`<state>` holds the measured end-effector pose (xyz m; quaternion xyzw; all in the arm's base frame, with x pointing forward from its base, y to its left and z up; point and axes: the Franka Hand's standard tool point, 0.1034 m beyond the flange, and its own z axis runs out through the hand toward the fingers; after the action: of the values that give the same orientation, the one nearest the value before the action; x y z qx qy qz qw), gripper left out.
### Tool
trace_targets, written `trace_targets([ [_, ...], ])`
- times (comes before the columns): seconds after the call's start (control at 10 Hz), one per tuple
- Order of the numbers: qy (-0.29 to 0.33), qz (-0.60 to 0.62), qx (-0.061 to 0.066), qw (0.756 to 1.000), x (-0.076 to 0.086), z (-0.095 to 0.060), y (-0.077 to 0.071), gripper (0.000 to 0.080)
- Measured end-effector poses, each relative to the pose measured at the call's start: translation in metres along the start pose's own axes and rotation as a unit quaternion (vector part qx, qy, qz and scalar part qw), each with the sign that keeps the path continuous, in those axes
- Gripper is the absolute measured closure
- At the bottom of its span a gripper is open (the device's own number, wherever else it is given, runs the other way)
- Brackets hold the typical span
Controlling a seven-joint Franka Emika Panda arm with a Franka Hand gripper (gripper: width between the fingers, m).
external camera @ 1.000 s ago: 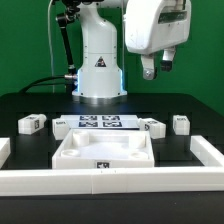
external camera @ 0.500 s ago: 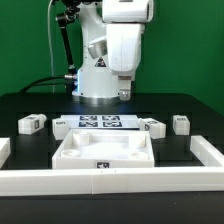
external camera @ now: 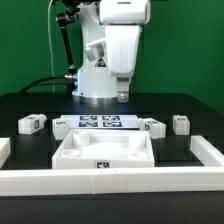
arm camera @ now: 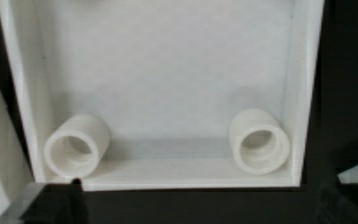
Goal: Assemble square table
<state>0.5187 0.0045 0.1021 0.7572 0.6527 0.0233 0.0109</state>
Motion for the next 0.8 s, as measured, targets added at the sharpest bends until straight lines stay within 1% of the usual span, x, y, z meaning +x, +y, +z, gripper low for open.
trace_targets([
  [0.1, 0.004, -0.018, -0.014, 1.0, -0.005, 0.01, -0.01, 0.015],
  [0.2, 0.006, -0.017, -0.012, 1.0, -0.007, 0.023, -0.02, 0.015],
  [0.3, 0.006, -0.015, 0.0, 1.0, -0.01, 0.036, -0.027, 0.015],
  [0.4, 0.006, -0.013, 0.007, 1.0, -0.011, 0.042, -0.03, 0.015],
  [0.5, 0.007, -0.012, 0.007, 1.0, -0.011, 0.048, -0.032, 0.015],
  [0.8, 0.008, 0.004, 0.032, 0.999, -0.009, 0.072, -0.048, 0.015],
])
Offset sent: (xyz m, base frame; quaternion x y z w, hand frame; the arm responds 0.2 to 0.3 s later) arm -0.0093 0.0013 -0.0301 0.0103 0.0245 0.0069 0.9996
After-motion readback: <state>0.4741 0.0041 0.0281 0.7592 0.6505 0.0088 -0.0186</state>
